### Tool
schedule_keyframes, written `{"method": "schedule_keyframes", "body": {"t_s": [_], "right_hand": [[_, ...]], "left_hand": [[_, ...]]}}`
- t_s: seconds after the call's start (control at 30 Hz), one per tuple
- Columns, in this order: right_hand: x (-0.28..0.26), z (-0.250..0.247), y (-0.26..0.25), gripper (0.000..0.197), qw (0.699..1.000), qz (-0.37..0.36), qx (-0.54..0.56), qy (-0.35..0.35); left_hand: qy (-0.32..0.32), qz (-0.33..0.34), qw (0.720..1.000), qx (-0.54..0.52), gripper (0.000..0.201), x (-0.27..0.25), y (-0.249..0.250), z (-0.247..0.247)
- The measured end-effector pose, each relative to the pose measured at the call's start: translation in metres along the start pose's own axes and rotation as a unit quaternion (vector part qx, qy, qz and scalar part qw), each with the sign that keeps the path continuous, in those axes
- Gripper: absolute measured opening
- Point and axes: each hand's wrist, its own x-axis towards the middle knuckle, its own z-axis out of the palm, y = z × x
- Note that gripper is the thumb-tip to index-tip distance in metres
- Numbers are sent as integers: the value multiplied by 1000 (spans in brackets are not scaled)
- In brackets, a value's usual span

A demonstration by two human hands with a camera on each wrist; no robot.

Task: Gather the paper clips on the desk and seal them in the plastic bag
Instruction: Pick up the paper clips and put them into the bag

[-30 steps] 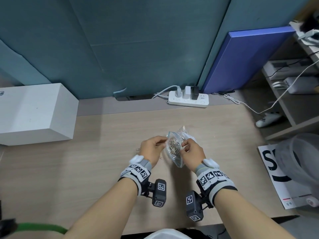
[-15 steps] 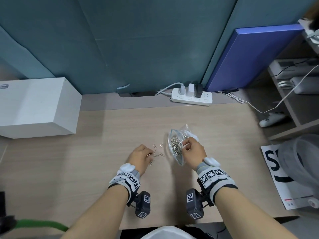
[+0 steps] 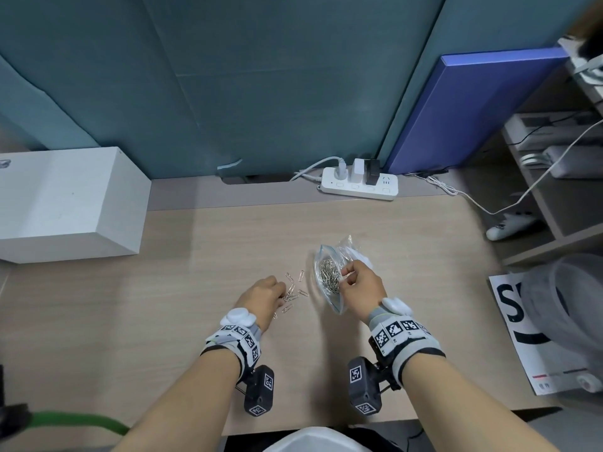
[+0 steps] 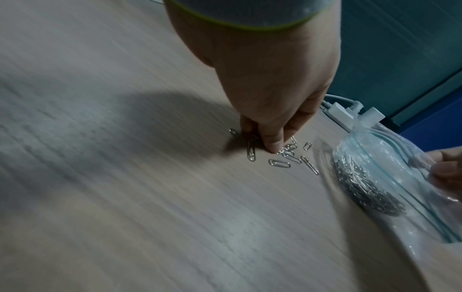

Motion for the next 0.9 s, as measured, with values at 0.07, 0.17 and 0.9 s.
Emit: {"method": "schedule_keyframes", "body": {"t_s": [0.07,0.17,0.9], "right_hand": [[0,0,1,17,1000,1,2,1],[-1,-1,3,18,1000,-2,1,1],[4,-3,2,21,1000,1,0,-8]], "left_hand": [[10,3,1000,7,21,0,0,1],[29,-8,1000,-2,26,-1,2,-1],[-34,-5,997,75,5,28,22,-6]]}}
